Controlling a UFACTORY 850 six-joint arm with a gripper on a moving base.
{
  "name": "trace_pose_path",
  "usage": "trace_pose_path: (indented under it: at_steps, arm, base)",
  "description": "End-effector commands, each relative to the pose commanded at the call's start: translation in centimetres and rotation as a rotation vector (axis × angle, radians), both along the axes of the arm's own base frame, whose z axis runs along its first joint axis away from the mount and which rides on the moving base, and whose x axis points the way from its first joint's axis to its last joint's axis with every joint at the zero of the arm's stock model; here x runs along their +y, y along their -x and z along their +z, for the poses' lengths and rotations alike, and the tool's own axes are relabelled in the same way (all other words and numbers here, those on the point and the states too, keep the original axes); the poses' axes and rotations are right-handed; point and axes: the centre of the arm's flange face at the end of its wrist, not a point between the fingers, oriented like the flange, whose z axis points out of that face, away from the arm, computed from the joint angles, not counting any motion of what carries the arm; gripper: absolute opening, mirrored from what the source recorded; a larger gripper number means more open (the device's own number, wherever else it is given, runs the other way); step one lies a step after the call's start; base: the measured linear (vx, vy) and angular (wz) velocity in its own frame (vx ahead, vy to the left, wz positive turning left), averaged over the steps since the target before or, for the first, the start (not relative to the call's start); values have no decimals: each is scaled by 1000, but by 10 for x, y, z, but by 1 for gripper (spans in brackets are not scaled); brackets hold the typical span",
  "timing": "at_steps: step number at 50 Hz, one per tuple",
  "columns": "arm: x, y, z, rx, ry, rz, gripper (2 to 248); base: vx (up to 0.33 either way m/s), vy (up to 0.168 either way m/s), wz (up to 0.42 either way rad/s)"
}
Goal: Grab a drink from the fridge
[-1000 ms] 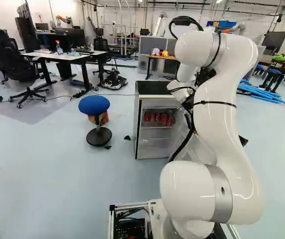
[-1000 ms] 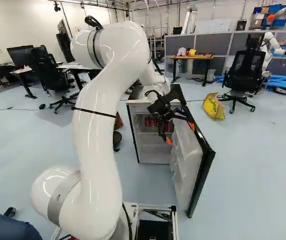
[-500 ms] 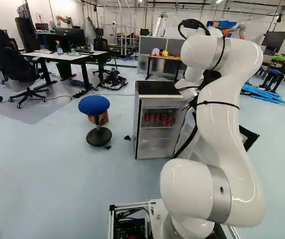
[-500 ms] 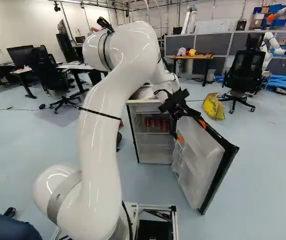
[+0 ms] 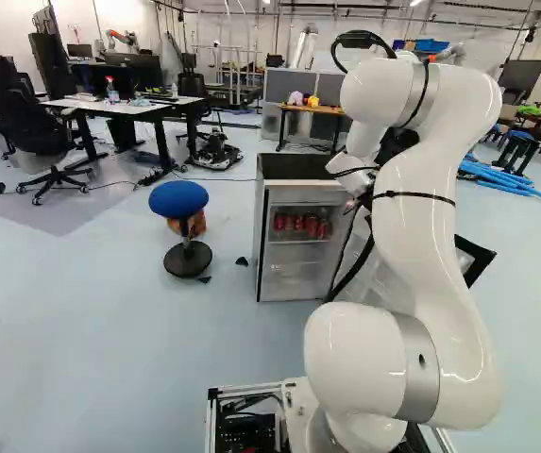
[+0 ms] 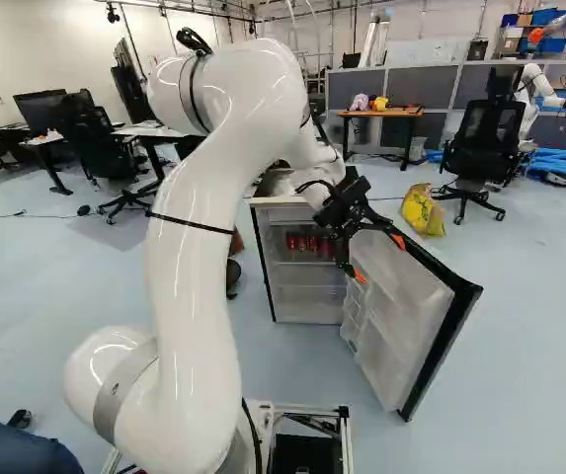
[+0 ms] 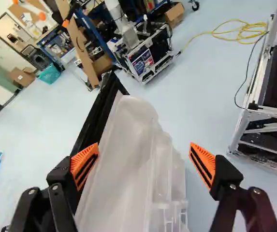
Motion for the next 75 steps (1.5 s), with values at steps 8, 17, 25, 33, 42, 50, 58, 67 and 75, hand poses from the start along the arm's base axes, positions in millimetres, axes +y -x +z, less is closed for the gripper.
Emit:
trace_pose_path:
  at_steps: [8, 17, 25, 33, 42, 50, 58, 67, 75]
  arm:
    - [11, 7, -1, 24, 16, 96, 247]
    - [24, 15, -2, 49, 33, 213, 247]
    - [37, 23, -2, 71, 46, 321, 247]
    - [49, 30, -2, 92, 56, 429, 247]
    - [64, 39, -1, 116, 67, 553, 247]
    - [78, 47, 0, 136, 77, 661, 247]
    - [91, 56, 1, 156, 86, 771, 247]
    - [106, 67, 2, 178, 95, 892, 247]
    - [115, 77, 4, 198, 103, 991, 247]
  base:
    - [0, 0, 0]
    - [0, 0, 0]
    - [0, 0, 0]
    - [0, 0, 0]
    - [0, 0, 0]
    - [0, 0, 0]
    - [0, 0, 0]
    - [0, 0, 0]
    - [0, 0, 0]
